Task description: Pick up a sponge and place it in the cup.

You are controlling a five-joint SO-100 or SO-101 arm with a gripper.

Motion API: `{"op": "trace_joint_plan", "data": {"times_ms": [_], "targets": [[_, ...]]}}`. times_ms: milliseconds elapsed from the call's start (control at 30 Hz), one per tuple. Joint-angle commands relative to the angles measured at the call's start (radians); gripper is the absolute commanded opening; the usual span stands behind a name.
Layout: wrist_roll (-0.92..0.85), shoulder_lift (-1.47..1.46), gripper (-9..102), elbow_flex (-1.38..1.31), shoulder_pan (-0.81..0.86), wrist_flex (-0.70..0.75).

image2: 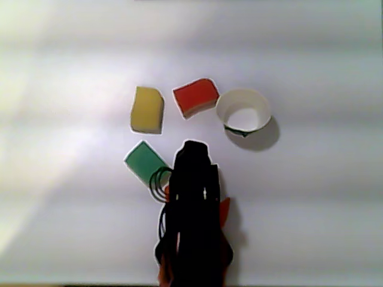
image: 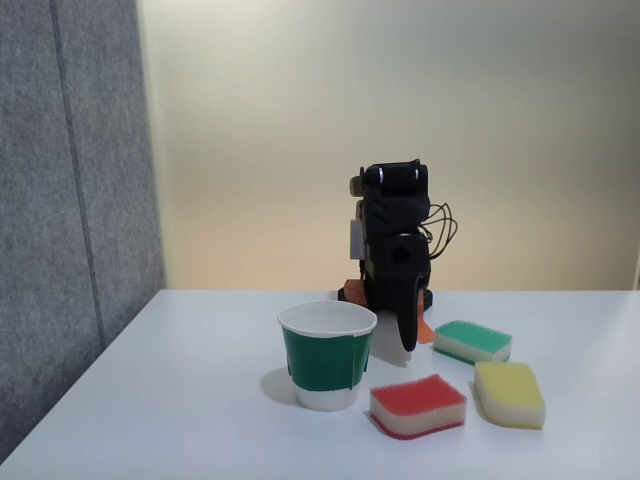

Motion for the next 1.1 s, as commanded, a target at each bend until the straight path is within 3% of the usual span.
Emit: {"op": "trace_joint_plan", "data": {"times_ms": [0, 1067], "targets": [[0.02, 0.011, 0, 0.044, 0.012, 0.017], [0.021, 0.011, 0, 0.044, -0.009, 0.017]]}}
